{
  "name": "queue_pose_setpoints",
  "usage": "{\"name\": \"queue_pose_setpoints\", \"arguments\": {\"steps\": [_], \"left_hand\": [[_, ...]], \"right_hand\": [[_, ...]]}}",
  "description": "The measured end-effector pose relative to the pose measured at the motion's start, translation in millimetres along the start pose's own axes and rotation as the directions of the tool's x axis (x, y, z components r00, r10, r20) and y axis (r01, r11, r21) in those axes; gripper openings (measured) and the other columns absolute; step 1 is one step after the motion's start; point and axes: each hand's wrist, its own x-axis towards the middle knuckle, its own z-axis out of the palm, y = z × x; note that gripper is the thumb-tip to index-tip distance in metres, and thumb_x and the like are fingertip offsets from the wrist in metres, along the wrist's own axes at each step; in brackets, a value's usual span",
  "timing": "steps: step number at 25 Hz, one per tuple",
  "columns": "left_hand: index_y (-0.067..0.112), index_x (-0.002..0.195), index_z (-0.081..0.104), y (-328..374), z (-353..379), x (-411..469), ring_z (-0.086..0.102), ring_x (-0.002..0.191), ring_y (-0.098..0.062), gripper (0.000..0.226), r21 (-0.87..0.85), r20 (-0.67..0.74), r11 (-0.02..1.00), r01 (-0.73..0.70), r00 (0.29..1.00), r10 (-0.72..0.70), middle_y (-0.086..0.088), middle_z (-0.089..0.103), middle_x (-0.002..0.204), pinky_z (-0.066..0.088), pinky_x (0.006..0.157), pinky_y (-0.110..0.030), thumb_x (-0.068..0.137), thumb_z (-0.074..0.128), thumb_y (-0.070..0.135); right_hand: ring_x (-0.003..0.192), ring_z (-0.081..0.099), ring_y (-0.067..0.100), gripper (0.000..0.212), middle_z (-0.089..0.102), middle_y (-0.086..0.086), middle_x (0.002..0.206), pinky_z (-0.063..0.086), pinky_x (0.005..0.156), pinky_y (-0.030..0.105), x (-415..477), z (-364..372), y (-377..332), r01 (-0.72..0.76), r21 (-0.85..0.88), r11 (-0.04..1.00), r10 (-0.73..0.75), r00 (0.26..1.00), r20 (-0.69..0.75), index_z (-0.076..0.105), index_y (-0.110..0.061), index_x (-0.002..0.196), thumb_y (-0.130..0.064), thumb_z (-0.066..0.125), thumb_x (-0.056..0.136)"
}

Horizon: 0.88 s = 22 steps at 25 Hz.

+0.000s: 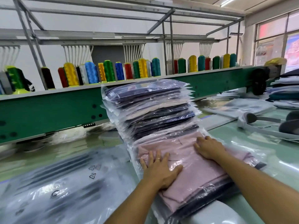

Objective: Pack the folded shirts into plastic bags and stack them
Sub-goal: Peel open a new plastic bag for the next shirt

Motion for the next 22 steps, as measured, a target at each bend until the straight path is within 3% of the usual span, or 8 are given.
{"name": "queue_pose_setpoints", "arguments": {"steps": [3,6,9,11,13,15,18,22], "left_hand": [[0.028,0.152,0.033,-12.8,-15.0,-12.0,0.017,0.153,-0.025,0.075,-0.093,-0.155,0.993,-0.067,0.987,0.052,-0.002,0.029,0.164,0.010,0.124,-0.050,0.092,0.036,0.073],[0.025,0.132,0.054,-32.8,-40.1,-33.8,0.051,0.127,-0.023,0.049,-0.107,-0.344,0.992,-0.072,0.939,0.031,0.002,0.060,0.134,0.041,0.106,-0.038,0.096,0.047,0.057],[0.030,0.102,0.055,-60.9,-69.9,-62.1,0.061,0.098,-0.018,0.022,-0.108,-0.485,0.994,-0.020,0.874,-0.035,0.009,0.065,0.105,0.050,0.083,-0.036,0.095,0.054,0.050],[0.027,0.088,0.050,-82.8,-89.3,-81.8,0.059,0.086,-0.020,0.021,-0.129,-0.541,0.991,0.042,0.834,-0.106,0.009,0.061,0.091,0.048,0.072,-0.035,0.093,0.057,0.046],[0.023,0.084,0.049,-109.9,-102.6,-105.5,0.058,0.083,-0.022,0.021,-0.144,-0.572,0.984,0.101,0.803,-0.167,0.005,0.059,0.085,0.045,0.067,-0.036,0.092,0.058,0.041],[0.022,0.086,0.049,-141.7,-105.6,-133.0,0.058,0.085,-0.023,0.019,-0.144,-0.578,0.975,0.170,0.785,-0.223,0.004,0.059,0.088,0.042,0.067,-0.036,0.093,0.058,0.038],[0.024,0.093,0.049,-191.5,-95.4,-173.6,0.056,0.087,-0.020,0.022,-0.186,-0.496,0.935,0.301,0.793,-0.354,0.005,0.056,0.095,0.049,0.073,-0.038,0.094,0.059,0.044],[0.020,0.113,0.055,-241.6,-63.6,-213.1,0.053,0.115,-0.024,0.052,-0.285,-0.245,0.869,0.404,0.846,-0.474,-0.001,0.056,0.119,0.045,0.096,-0.037,0.084,0.067,0.062]], "right_hand": [[0.128,0.047,0.038,0.043,0.048,0.013,0.140,0.040,0.103,0.049,-8.2,-15.0,-26.9,-0.015,-0.126,0.992,0.009,0.999,-0.048,0.049,-0.017,0.135,-0.036,0.042,0.096],[0.119,0.055,0.032,0.032,0.059,0.009,0.127,0.047,0.091,0.041,-28.7,-32.1,-78.8,0.139,-0.076,0.987,-0.152,0.969,-0.193,0.055,-0.017,0.122,-0.029,0.051,0.092],[0.103,0.062,0.030,0.017,0.067,0.005,0.108,0.048,0.077,0.036,-59.0,-43.7,-143.5,0.307,0.129,0.943,-0.275,0.936,-0.218,0.057,-0.019,0.106,-0.025,0.056,0.090],[0.086,0.062,0.026,0.005,0.065,0.001,0.088,0.041,0.064,0.032,-81.9,-47.1,-186.4,0.391,0.266,0.881,-0.335,0.913,-0.232,0.054,-0.023,0.087,-0.021,0.058,0.088],[0.068,0.053,0.019,0.021,0.056,-0.004,0.068,0.033,0.055,0.032,-105.7,-46.2,-231.0,0.471,0.385,0.793,-0.416,0.882,-0.223,0.045,-0.023,0.070,-0.015,0.059,0.084],[0.056,0.039,0.015,0.032,0.041,-0.006,0.055,0.030,0.053,0.031,-130.6,-41.8,-274.6,0.555,0.480,0.679,-0.546,0.819,-0.174,0.037,-0.020,0.059,-0.009,0.059,0.080],[0.052,0.020,0.013,0.042,0.021,-0.005,0.053,0.019,0.048,0.029,-168.1,-28.7,-328.2,0.600,0.598,0.531,-0.678,0.724,-0.124,0.024,-0.021,0.057,0.000,0.055,0.076],[0.062,0.020,0.017,0.046,0.017,-0.001,0.059,0.018,0.058,0.033,-205.5,7.9,-373.2,0.573,0.669,0.474,-0.731,0.679,-0.064,0.019,-0.023,0.058,0.005,0.053,0.072]]}}
